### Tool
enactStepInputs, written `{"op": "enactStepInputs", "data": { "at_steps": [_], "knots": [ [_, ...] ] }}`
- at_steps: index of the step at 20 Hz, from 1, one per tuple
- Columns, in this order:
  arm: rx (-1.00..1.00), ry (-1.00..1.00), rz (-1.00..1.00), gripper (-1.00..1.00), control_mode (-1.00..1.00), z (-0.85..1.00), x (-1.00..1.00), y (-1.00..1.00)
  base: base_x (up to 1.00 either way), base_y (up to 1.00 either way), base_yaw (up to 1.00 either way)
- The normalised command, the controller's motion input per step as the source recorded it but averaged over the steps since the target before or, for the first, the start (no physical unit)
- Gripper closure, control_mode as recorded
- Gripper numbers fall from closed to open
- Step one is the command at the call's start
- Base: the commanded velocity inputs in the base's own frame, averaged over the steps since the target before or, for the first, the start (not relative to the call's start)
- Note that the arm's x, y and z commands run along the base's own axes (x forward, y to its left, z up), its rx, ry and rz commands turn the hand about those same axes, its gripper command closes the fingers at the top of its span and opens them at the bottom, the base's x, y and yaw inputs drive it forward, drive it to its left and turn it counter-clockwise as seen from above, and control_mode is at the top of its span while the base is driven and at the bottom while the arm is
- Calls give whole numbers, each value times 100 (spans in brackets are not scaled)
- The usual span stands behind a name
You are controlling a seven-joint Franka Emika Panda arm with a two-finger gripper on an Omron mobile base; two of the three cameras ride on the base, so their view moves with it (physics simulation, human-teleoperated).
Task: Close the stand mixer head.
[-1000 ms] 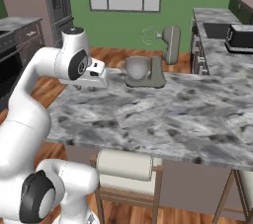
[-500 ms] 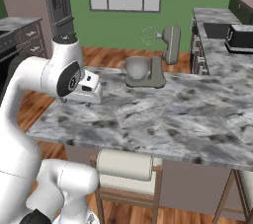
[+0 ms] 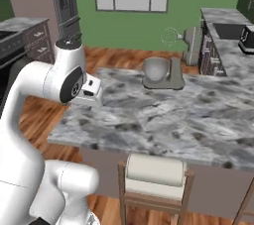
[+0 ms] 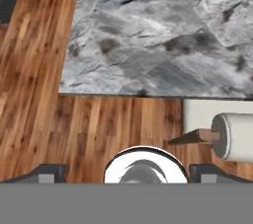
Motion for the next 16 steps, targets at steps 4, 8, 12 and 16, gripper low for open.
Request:
{"op": "enactStepInputs", "data": {
  "at_steps": [4,8,12,16],
  "knots": [
    [0,0,0,-100,100,0,0,0,0,100,0],
    [0,0,0,-100,100,0,0,0,13,100,1],
    [0,0,0,-100,100,0,0,0,31,100,6],
    [0,0,0,-100,100,0,0,0,34,100,5]
  ]
}}
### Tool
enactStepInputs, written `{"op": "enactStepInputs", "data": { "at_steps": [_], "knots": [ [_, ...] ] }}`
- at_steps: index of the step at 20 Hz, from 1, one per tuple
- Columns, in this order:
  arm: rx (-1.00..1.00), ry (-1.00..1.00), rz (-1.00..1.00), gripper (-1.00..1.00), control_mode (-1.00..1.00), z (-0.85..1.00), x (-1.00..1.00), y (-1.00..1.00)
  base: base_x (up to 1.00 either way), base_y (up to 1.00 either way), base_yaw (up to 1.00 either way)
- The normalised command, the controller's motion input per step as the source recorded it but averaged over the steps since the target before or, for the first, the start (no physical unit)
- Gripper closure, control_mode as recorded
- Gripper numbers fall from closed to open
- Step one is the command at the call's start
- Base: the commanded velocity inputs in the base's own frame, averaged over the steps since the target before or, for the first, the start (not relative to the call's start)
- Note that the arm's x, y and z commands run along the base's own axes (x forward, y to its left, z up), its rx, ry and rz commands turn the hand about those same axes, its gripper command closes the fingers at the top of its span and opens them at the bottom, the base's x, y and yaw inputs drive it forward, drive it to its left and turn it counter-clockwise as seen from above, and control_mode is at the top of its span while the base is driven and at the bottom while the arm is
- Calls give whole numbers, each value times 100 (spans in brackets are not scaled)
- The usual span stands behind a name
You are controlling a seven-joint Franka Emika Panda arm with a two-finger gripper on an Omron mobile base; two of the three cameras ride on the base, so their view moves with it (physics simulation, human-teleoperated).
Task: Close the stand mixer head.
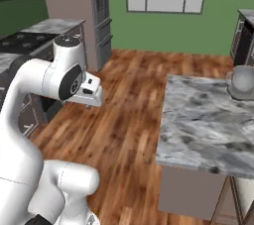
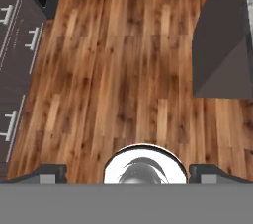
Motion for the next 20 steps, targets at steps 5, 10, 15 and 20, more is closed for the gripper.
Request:
{"op": "enactStepInputs", "data": {
  "at_steps": [5,10,15,20],
  "knots": [
    [0,0,0,-100,100,0,0,0,51,100,3],
    [0,0,0,-100,100,0,0,0,83,84,0],
    [0,0,0,-100,100,0,0,0,100,18,-3],
    [0,0,0,-100,100,0,0,0,100,0,-6]
  ]
}}
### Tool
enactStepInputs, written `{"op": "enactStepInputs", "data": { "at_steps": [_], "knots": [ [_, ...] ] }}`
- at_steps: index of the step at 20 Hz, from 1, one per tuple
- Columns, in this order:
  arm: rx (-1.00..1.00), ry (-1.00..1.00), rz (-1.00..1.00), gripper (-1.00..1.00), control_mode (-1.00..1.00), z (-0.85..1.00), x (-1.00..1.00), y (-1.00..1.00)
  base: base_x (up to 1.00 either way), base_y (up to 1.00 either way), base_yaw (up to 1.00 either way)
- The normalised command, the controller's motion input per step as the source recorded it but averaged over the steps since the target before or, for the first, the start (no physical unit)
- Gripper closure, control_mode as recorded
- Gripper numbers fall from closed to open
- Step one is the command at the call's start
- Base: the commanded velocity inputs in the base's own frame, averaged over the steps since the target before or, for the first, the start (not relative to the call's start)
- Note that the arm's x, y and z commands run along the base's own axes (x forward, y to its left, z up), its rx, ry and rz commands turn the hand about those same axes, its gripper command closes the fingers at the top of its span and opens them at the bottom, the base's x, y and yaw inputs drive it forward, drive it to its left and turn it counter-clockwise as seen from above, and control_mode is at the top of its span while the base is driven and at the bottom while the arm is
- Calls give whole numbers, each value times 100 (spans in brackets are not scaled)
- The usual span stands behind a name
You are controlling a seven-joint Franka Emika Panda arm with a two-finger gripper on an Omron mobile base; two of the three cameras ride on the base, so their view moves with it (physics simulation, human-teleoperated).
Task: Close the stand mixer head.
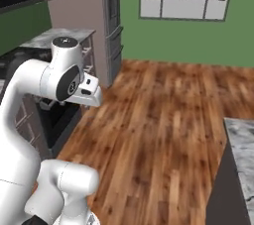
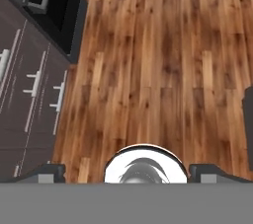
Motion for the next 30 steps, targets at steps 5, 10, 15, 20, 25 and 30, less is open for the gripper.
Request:
{"op": "enactStepInputs", "data": {
  "at_steps": [5,10,15,20,25,30],
  "knots": [
    [0,0,0,-100,100,0,0,0,100,3,-10],
    [0,0,0,-100,100,0,0,0,100,0,-20],
    [0,0,0,-100,100,0,0,0,100,0,-15],
    [0,0,0,-100,100,0,0,0,100,-5,-17],
    [0,0,0,-100,100,0,0,0,96,-28,-32],
    [0,0,0,-100,100,0,0,0,50,-28,-53]
  ]
}}
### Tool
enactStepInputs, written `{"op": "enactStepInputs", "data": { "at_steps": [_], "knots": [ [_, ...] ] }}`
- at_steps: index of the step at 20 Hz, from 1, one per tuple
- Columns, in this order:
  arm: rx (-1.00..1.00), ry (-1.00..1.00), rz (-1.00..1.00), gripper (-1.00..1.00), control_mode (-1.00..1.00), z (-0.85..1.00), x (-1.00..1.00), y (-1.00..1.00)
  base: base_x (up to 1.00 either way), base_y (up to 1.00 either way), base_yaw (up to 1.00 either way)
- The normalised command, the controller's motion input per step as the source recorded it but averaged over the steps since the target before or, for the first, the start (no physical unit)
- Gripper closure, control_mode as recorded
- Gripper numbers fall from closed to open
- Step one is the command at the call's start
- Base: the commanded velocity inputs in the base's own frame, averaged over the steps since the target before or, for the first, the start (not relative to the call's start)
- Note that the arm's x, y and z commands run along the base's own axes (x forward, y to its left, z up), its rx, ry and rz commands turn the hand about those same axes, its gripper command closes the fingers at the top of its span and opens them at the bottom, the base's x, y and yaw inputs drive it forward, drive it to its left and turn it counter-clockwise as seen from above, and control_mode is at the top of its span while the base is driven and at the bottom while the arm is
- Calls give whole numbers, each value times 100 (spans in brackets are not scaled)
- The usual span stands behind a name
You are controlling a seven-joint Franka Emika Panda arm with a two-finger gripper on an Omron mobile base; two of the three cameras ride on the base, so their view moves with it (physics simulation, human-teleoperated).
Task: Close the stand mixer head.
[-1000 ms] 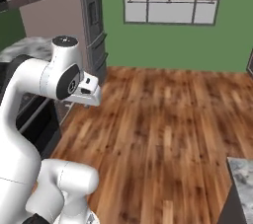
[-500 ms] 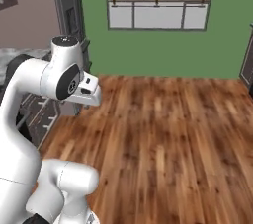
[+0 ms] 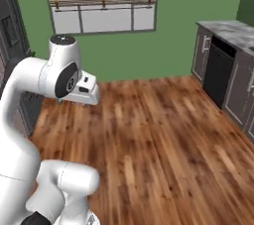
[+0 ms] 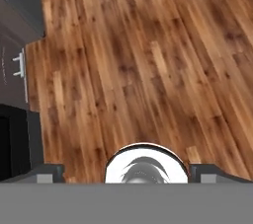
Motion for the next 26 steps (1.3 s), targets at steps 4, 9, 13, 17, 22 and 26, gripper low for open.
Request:
{"op": "enactStepInputs", "data": {
  "at_steps": [4,9,13,17,22,26],
  "knots": [
    [0,0,0,-100,100,0,0,0,46,-24,-60],
    [0,0,0,-100,100,0,0,0,33,-31,-63],
    [0,0,0,-100,100,0,0,0,43,-18,-64],
    [0,0,0,-100,100,0,0,0,54,-8,-65],
    [0,0,0,-100,100,0,0,0,27,3,-60],
    [0,0,0,-100,100,0,0,0,-1,57,-45]
  ]
}}
